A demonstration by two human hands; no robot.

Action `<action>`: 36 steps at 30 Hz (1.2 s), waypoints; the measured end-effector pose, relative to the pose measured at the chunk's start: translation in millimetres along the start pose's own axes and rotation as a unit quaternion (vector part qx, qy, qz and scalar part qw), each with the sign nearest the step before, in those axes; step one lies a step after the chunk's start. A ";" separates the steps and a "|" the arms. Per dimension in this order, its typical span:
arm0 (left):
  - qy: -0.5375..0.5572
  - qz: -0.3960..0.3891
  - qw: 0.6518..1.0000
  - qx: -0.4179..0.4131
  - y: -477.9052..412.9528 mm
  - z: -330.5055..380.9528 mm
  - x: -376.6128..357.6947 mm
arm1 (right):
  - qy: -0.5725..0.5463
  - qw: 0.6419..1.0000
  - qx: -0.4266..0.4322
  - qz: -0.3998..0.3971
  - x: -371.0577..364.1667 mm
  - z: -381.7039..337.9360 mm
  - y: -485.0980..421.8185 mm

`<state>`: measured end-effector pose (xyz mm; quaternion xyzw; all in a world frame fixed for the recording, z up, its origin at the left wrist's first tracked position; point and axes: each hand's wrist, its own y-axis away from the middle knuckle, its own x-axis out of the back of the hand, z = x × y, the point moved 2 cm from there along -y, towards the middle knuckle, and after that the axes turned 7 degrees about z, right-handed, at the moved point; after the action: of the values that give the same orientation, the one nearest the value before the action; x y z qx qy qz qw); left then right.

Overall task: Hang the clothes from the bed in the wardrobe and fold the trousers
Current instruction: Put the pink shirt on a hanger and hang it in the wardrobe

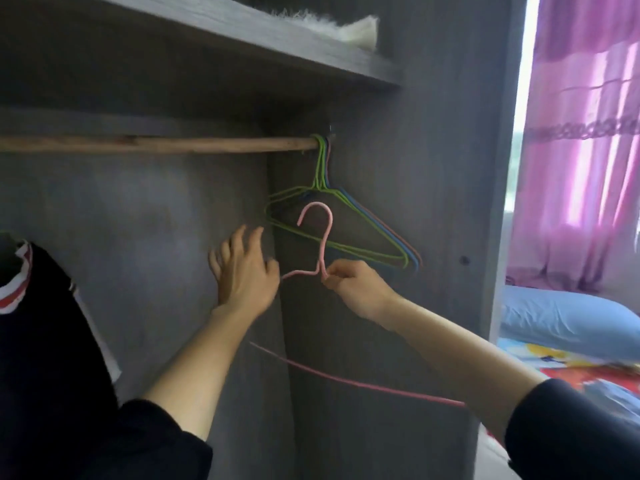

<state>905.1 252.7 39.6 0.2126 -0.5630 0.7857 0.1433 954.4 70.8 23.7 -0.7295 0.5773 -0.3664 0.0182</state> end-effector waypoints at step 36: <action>0.281 -0.559 0.763 -0.162 550.8 646.1 -143.6 | 0.114 0.844 -0.463 0.244 521.3 413.2 541.6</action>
<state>885.5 -535.2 -307.1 0.2329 -0.3984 0.4879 0.7409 768.9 -719.3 -254.0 -0.4414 0.8374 -0.1212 -0.2988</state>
